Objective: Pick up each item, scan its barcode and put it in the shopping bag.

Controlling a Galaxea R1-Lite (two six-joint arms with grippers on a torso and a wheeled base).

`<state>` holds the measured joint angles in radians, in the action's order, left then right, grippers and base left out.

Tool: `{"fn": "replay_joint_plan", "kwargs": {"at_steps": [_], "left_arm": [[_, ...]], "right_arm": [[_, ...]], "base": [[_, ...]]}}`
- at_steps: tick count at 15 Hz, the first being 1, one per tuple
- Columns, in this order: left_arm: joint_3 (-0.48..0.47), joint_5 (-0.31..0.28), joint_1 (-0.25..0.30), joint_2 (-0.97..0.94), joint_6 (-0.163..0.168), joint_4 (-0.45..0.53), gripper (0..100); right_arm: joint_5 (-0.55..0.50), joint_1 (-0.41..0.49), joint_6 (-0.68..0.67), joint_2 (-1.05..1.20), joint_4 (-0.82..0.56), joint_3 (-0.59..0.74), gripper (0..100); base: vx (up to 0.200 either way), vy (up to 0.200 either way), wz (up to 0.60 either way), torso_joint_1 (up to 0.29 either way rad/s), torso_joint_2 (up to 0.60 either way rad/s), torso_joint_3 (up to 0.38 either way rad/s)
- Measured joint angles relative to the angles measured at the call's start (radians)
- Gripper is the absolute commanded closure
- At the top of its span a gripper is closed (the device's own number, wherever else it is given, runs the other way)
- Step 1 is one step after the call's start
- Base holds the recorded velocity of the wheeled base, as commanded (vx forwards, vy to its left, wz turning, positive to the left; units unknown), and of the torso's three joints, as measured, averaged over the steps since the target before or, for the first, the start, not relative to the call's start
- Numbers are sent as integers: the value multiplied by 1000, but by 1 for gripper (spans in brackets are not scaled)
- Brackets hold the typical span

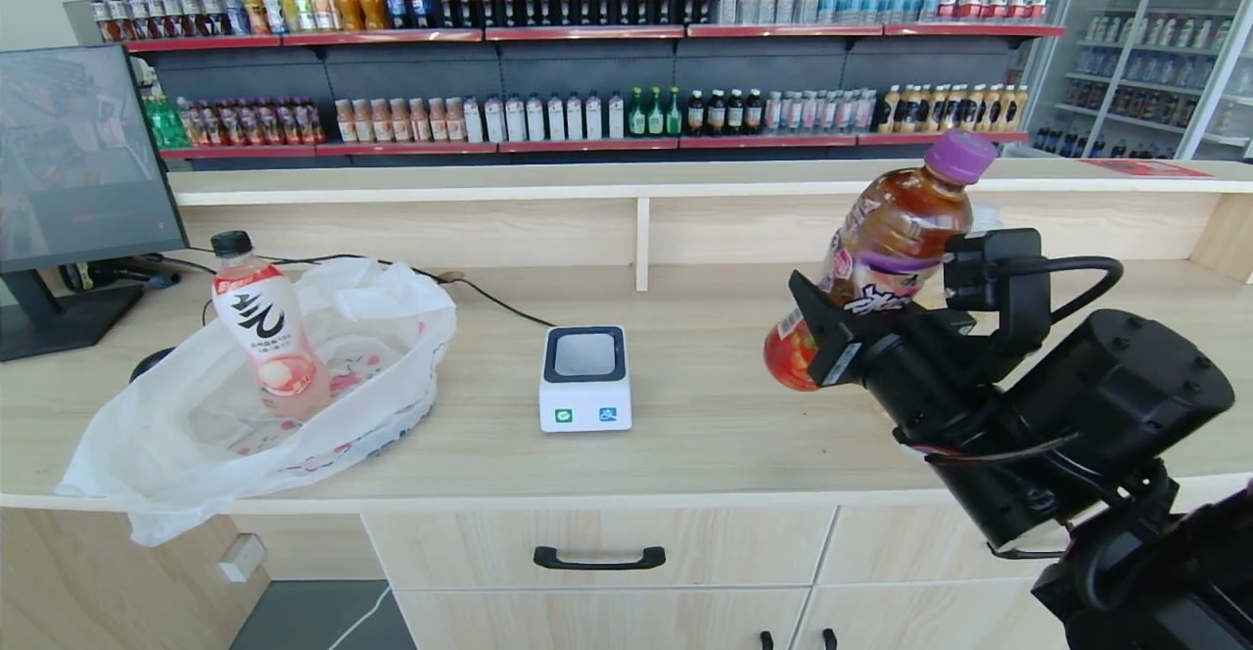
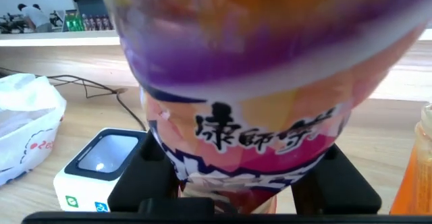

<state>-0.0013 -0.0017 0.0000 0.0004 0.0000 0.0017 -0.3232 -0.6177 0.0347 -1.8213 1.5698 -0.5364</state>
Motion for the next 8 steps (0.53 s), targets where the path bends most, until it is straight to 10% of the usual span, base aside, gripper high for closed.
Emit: {"fn": "replay_joint_plan", "kwargs": {"at_steps": [8], "left_arm": [[0, 0, 0, 0, 0, 0, 0]], "right_arm": [[1, -81, -10, 110, 1, 169, 100]], "base": [[0, 0, 0, 0, 0, 0]]}}
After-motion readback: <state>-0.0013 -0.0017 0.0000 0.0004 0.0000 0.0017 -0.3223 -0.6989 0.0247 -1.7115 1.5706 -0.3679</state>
